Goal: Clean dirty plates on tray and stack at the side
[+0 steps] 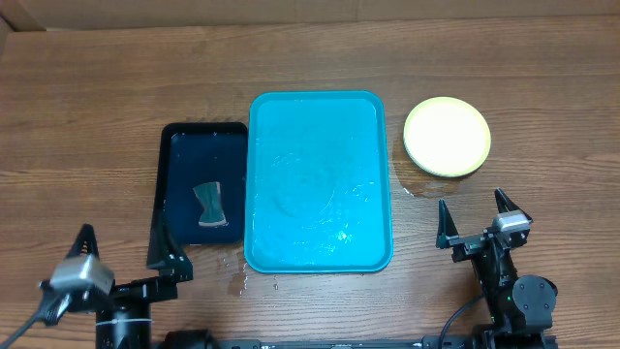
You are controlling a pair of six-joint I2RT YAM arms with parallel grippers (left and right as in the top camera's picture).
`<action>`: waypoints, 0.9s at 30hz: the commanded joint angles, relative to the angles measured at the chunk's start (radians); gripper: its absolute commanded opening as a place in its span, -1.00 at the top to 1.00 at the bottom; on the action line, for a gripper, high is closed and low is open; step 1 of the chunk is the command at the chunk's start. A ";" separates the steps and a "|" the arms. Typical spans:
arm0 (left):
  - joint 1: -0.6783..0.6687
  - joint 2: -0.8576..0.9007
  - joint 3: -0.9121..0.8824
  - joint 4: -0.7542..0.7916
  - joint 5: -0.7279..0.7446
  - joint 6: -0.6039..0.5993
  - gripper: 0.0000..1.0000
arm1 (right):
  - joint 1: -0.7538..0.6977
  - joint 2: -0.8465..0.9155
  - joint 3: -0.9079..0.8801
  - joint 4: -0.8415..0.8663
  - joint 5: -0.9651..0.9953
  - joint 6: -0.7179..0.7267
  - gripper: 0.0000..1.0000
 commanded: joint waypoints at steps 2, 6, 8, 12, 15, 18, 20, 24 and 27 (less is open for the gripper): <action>0.008 -0.095 -0.119 0.212 0.050 0.004 -0.99 | -0.005 -0.010 -0.011 0.003 -0.005 -0.004 -1.00; 0.007 -0.171 -0.235 0.470 0.055 0.004 -1.00 | -0.005 -0.010 -0.011 0.003 -0.005 -0.004 -1.00; 0.007 -0.185 -0.280 0.575 0.055 0.003 -0.99 | -0.005 -0.010 -0.011 0.003 -0.005 -0.004 -0.99; 0.007 -0.183 -0.342 0.702 0.064 -0.054 -1.00 | -0.005 -0.010 -0.011 0.003 -0.005 -0.004 -1.00; 0.007 -0.183 -0.389 0.771 0.066 -0.068 -1.00 | -0.005 -0.010 -0.011 0.003 -0.005 -0.005 -1.00; 0.007 -0.183 -0.457 0.842 0.069 -0.067 -0.99 | -0.005 -0.010 -0.011 0.003 -0.005 -0.004 -1.00; 0.007 -0.183 -0.503 0.876 0.069 -0.067 -1.00 | -0.005 -0.010 -0.011 0.003 -0.005 -0.004 -1.00; 0.007 -0.183 -0.591 0.897 0.071 -0.068 -0.99 | -0.005 -0.010 -0.011 0.003 -0.005 -0.004 -1.00; 0.007 -0.183 -0.649 0.897 0.071 -0.068 -0.99 | -0.005 -0.010 -0.011 0.003 -0.005 -0.004 -1.00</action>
